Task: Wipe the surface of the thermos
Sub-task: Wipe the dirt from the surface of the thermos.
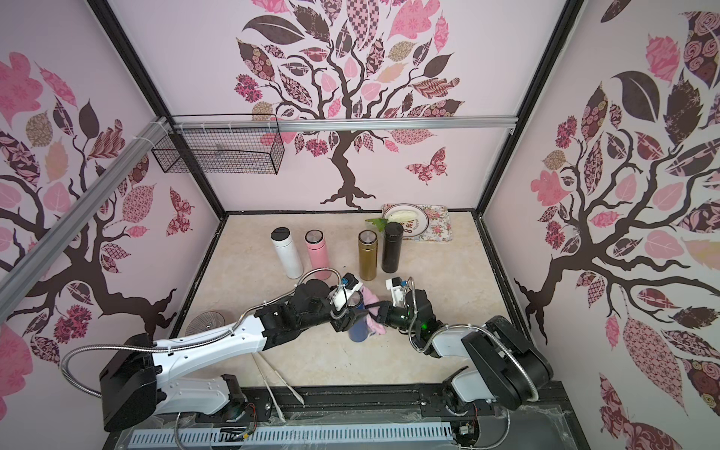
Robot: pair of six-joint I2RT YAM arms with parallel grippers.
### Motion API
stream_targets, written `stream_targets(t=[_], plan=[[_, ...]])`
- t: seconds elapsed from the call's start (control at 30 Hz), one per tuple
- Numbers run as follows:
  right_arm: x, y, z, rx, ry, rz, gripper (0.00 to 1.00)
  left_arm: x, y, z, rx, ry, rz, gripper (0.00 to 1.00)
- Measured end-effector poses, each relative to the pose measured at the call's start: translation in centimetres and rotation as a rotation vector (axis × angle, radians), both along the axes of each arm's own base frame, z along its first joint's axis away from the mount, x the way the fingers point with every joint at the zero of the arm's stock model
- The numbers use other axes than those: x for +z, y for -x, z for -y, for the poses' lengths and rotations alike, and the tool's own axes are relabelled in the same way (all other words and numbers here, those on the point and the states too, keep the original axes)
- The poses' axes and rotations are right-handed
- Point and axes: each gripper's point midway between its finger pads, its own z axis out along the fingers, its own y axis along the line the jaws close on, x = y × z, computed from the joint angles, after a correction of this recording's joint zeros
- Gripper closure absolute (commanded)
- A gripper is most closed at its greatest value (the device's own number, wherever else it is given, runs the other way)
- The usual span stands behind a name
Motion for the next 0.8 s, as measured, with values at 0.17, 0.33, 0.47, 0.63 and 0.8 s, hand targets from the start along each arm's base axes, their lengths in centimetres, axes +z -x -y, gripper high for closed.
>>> stream_targets(t=[0.17,0.33,0.47,0.63,0.8], plan=[[-3.4,1.9,1.1,0.003,0.102,-0.094,1.0,0.0,0.1,0.1,-0.004,0.001,0.003,1.0],[1.4,0.5,0.4,0.018,0.116,0.0,1.0,0.0,0.1,0.1,0.006,-0.003,0.01,1.0],[10.8,-1.4,-0.9,0.023,0.025,0.212,1.0,0.0,0.0,0.1,0.022,-0.005,0.015,1.0],[15.7,-1.5,-1.1,0.018,-0.051,0.329,1.0,0.0,-0.7,-0.1,0.079,0.012,0.008,1.0],[9.2,-1.5,-0.7,-0.016,-0.01,0.209,1.0,0.1,-1.7,-0.8,0.198,0.044,-0.034,1.0]])
